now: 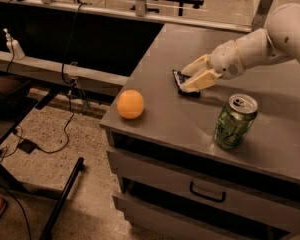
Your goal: Move rxbar blueberry near orange
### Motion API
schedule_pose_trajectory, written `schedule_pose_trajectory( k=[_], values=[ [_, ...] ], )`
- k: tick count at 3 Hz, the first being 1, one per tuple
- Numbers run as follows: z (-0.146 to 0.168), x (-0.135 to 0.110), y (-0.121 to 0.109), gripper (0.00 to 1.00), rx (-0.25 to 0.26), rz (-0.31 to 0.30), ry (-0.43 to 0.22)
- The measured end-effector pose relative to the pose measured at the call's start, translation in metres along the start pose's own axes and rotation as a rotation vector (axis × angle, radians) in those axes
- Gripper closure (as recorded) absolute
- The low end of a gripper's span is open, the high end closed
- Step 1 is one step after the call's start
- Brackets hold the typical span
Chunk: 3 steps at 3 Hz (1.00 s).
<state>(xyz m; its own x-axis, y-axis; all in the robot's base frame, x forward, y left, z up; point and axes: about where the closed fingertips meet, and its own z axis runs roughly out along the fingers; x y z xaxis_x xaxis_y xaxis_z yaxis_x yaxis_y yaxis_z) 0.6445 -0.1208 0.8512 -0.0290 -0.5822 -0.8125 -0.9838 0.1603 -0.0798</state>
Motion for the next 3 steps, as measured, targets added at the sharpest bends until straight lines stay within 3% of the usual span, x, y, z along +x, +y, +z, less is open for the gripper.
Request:
schedule_pose_trajectory(
  k=[1,3],
  values=[
    [0.013,-0.002,0.027,1.0,-0.04,-0.063,0.032],
    [0.006,-0.039,0.058,1.0,-0.087,-0.128,-0.057]
  ],
)
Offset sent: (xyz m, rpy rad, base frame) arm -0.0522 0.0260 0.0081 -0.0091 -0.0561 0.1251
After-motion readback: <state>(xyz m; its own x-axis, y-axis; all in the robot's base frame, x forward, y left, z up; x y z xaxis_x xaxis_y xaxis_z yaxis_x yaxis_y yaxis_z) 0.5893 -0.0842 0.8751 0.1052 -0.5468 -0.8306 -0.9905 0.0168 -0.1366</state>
